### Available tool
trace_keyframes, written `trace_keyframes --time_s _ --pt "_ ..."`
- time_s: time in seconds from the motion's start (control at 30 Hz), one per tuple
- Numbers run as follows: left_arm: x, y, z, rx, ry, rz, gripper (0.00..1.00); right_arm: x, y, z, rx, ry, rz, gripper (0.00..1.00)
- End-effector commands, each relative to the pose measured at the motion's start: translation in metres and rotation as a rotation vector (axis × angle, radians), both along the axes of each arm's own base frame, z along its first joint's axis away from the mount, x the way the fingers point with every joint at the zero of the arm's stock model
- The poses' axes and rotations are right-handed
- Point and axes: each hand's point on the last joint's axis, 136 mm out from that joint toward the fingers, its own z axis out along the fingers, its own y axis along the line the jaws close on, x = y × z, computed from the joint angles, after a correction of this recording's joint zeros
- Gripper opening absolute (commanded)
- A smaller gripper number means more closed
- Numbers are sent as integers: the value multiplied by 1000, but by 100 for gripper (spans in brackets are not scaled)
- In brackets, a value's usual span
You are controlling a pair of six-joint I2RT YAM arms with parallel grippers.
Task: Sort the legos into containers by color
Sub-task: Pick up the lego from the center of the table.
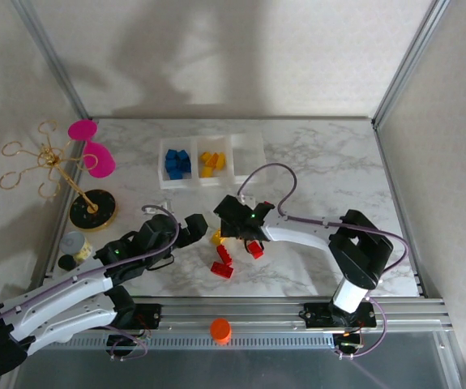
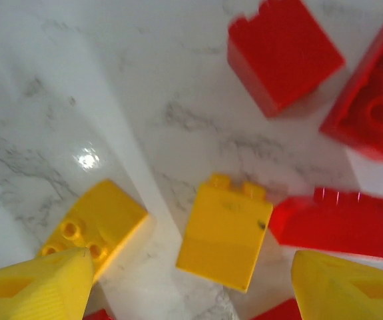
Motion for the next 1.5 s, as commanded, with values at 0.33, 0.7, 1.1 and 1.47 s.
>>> trace_keyframes --time_s 0.33,0.7,1.1,1.47 --pt "-5 10 -8 23 14 34 100 18 -5 -15 -38 -56 -144 65" --pt "-5 13 -8 29 9 47 100 39 -2 -18 -48 -88 -139 48" --pt "-2 11 -6 25 0 44 100 42 0 1 -29 -124 -99 33" --pt "1 20 4 32 -34 81 100 52 15 27 6 -169 -43 33"
